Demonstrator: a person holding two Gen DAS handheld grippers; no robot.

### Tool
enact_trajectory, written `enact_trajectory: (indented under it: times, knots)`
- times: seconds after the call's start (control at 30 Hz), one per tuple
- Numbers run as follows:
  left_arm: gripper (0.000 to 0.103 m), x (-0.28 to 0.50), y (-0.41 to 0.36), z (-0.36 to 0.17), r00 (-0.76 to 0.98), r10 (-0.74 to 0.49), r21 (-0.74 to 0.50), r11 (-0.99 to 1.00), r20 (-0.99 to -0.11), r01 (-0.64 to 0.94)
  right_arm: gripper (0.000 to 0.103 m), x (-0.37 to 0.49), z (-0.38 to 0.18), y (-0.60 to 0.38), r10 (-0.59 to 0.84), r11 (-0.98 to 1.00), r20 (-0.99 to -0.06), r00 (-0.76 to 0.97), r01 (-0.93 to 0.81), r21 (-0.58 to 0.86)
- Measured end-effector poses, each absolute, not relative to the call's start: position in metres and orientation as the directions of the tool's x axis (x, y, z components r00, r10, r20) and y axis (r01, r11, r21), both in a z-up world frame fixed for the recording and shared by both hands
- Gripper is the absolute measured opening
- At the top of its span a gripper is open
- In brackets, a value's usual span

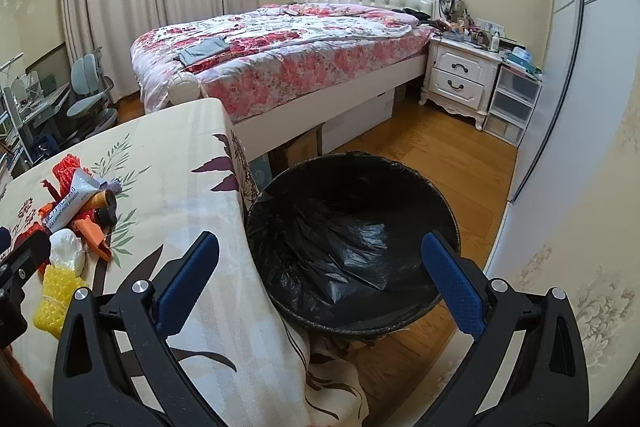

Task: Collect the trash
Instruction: 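Grasp the yellow foam net with the right gripper while left tool approaches pile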

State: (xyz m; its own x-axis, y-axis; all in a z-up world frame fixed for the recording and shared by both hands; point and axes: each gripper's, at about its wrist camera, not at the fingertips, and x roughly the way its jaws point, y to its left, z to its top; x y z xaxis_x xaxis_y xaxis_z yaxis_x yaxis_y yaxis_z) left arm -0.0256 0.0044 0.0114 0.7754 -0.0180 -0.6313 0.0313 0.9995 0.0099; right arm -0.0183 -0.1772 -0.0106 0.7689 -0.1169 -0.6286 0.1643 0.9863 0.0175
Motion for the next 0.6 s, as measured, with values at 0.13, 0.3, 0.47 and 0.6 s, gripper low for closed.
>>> enact_trajectory:
  times: [0.13,0.3,0.47,0.6]
  knots:
    - [0.085,-0.03,0.025,0.016,0.776,-0.006,0.012,1.0,-0.631,0.017,0.098,-0.02,-0.008,-0.169,-0.092,0.99,-0.63,0.771,0.139,0.027]
    - [0.081,-0.036,0.054,0.015,0.771,0.026,0.017,1.0,-0.636,-0.019,0.09,-0.019,-0.006,-0.154,-0.052,0.995,-0.635,0.771,0.093,0.032]
    - [0.079,-0.043,0.079,0.008,0.755,0.057,0.016,0.998,-0.654,-0.062,0.084,-0.021,-0.006,-0.135,-0.019,0.999,-0.644,0.765,0.041,0.019]
    - [0.079,-0.047,0.095,0.003,0.741,0.07,0.005,0.996,-0.667,-0.09,0.084,-0.022,-0.006,-0.128,-0.005,0.999,-0.649,0.761,0.024,0.021]
